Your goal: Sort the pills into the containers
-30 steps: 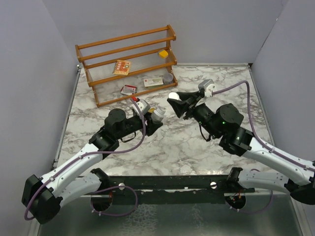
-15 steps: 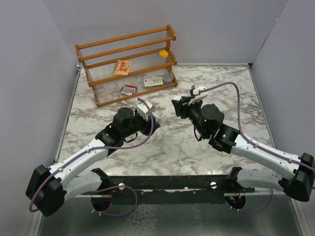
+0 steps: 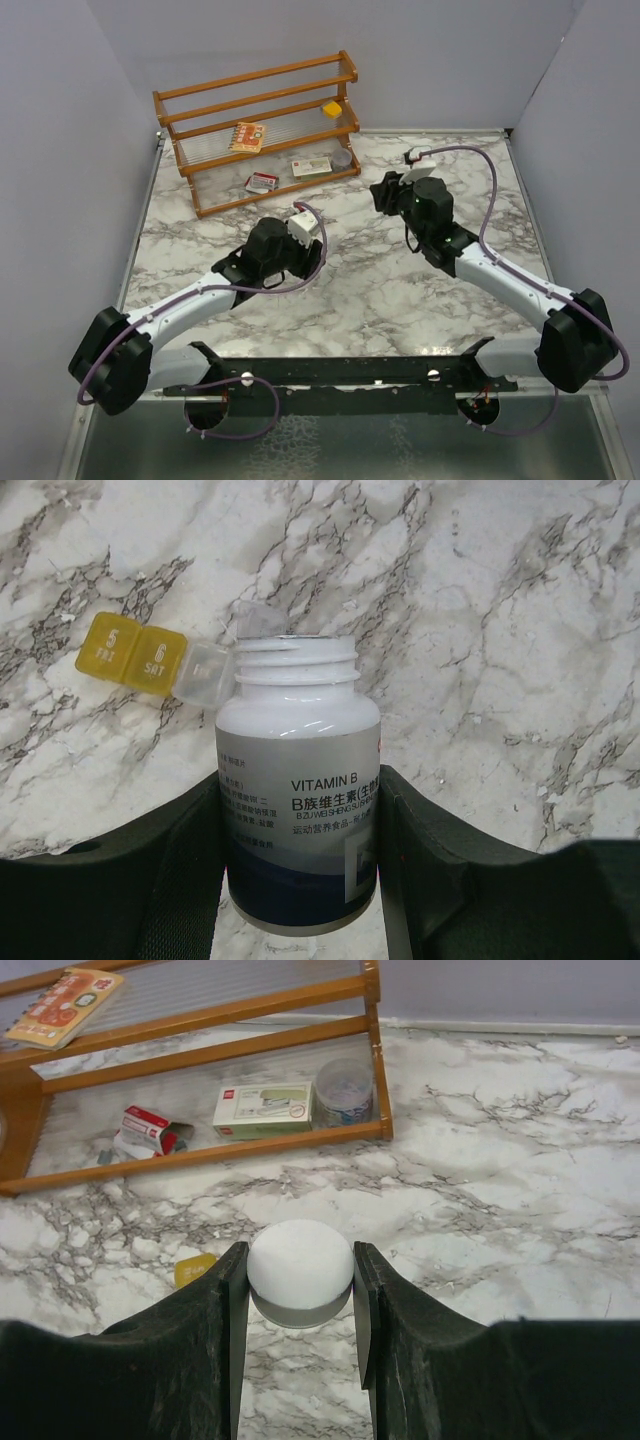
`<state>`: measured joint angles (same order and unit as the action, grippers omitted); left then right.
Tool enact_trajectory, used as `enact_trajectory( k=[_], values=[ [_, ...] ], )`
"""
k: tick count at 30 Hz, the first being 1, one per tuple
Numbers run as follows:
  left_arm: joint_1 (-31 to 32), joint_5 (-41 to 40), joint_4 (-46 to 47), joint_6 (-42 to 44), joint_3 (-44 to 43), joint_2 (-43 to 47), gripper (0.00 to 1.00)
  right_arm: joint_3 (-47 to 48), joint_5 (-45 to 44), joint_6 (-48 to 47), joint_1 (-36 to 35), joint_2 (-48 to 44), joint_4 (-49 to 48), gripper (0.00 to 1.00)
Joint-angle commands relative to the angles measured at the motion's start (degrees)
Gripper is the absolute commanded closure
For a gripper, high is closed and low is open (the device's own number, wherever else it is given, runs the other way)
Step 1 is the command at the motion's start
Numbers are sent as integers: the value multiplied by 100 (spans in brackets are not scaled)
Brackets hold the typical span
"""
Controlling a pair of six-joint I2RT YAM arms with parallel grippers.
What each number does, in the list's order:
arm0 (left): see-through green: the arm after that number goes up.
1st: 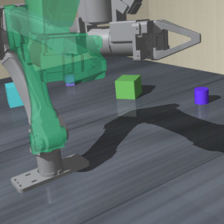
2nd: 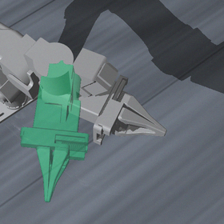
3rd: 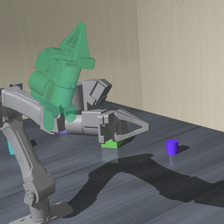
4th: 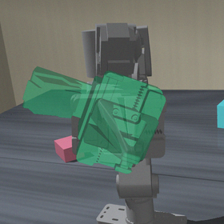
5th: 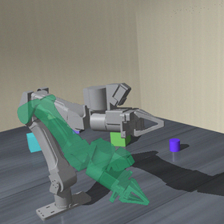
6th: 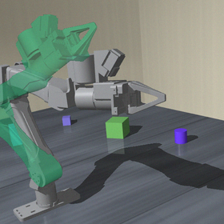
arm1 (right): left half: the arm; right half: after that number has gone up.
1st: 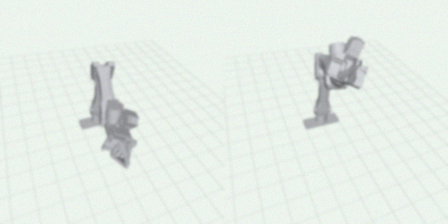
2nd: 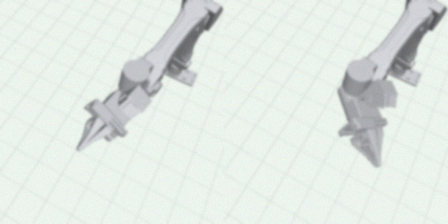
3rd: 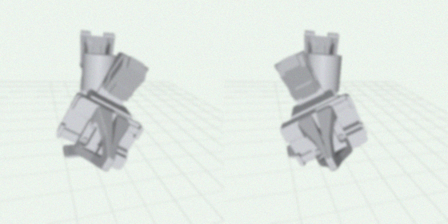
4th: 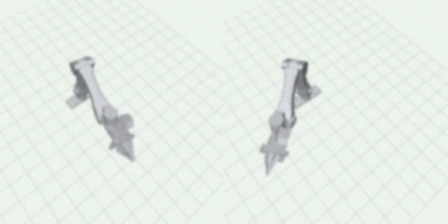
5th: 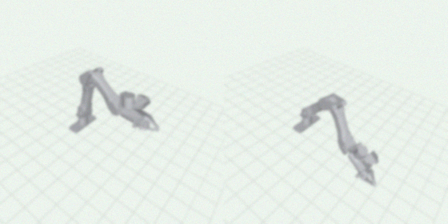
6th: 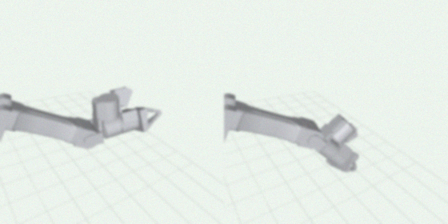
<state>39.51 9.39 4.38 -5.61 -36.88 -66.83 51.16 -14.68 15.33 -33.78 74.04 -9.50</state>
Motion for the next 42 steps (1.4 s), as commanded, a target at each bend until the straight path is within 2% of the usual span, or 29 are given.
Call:
enact_trajectory(
  k=[1, 10, 18, 27, 42],
  values=[
    [13, -193, 156, 140, -92, -185, 100, -238, 297, 134, 144, 38, -675, 99],
    [4, -373, 35, 148, -334, -1046, 100, -379, 245, 23, 157, 234, -872, 99],
    [-4, -533, 189, 180, -460, -1691, 100, -676, 286, 52, 161, -73, -960, 99],
    [-13, -558, 212, 194, -599, -1984, 100, -725, 209, -85, 161, -206, -862, 99],
    [-55, -707, -891, 400, -1154, -1940, 100, -916, 286, 82, 161, -266, -927, 99]
  ],
)
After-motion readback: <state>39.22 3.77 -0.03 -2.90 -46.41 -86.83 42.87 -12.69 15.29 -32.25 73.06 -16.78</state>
